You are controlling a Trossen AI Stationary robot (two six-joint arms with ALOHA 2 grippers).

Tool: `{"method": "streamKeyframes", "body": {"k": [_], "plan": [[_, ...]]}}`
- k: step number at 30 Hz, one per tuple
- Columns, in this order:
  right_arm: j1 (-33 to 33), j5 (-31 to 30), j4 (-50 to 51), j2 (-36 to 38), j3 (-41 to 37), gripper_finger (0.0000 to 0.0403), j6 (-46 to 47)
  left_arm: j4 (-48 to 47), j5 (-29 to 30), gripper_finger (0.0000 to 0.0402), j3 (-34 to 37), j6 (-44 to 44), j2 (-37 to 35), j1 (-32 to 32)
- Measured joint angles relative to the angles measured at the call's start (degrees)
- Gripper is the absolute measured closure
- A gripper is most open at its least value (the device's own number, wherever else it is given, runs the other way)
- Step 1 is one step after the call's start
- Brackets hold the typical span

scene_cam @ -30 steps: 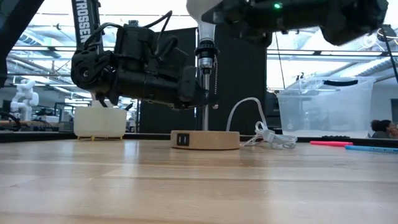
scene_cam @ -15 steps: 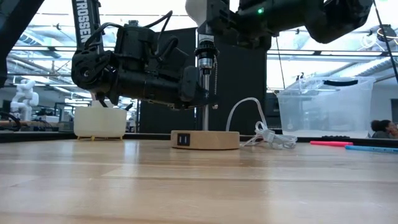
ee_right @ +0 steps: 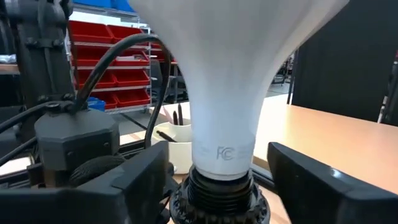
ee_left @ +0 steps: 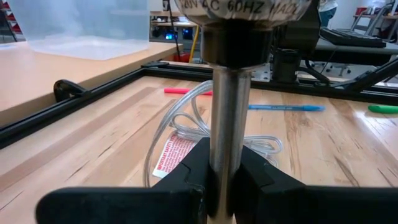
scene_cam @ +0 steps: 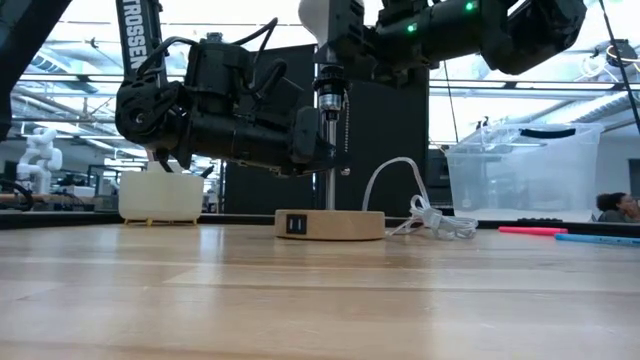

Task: Screw lightbulb
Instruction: Remove the lightbulb from the desk lamp

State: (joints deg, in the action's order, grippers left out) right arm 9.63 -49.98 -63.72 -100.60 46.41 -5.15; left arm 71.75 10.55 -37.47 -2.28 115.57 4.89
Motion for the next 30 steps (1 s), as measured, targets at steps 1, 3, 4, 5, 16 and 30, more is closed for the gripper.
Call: {"method": "streamKeyframes", "body": {"k": [1,3,4,5,16,30], "plan": [[-0.19,0.62,0.11,0.0,0.0,0.0153,0.0,0.0,0.0,0.036,0.0,0.0,0.0,0.0],[-0.24,0.82,-0.03,0.0,0.0,0.0179,-0.05,0.0,-0.01,0.036,0.0,-0.01,0.0,0.0],[-0.24,0.84,-0.16,0.0,0.01,0.0191,-0.18,0.0,-0.01,0.036,0.0,-0.02,0.0,0.0],[-0.26,0.86,-0.14,0.0,0.02,0.0203,-0.31,0.0,-0.02,0.036,0.0,-0.02,0.0,0.0],[-0.33,1.88,-0.17,0.0,0.02,0.0279,-2.05,-0.04,-0.29,0.036,0.0,-0.15,-0.04,-0.01],[-0.64,6.18,10.47,4.4,0.02,0.0276,-3.65,-1.88,-5.57,0.036,0.02,1.6,-0.13,0.07]]}}
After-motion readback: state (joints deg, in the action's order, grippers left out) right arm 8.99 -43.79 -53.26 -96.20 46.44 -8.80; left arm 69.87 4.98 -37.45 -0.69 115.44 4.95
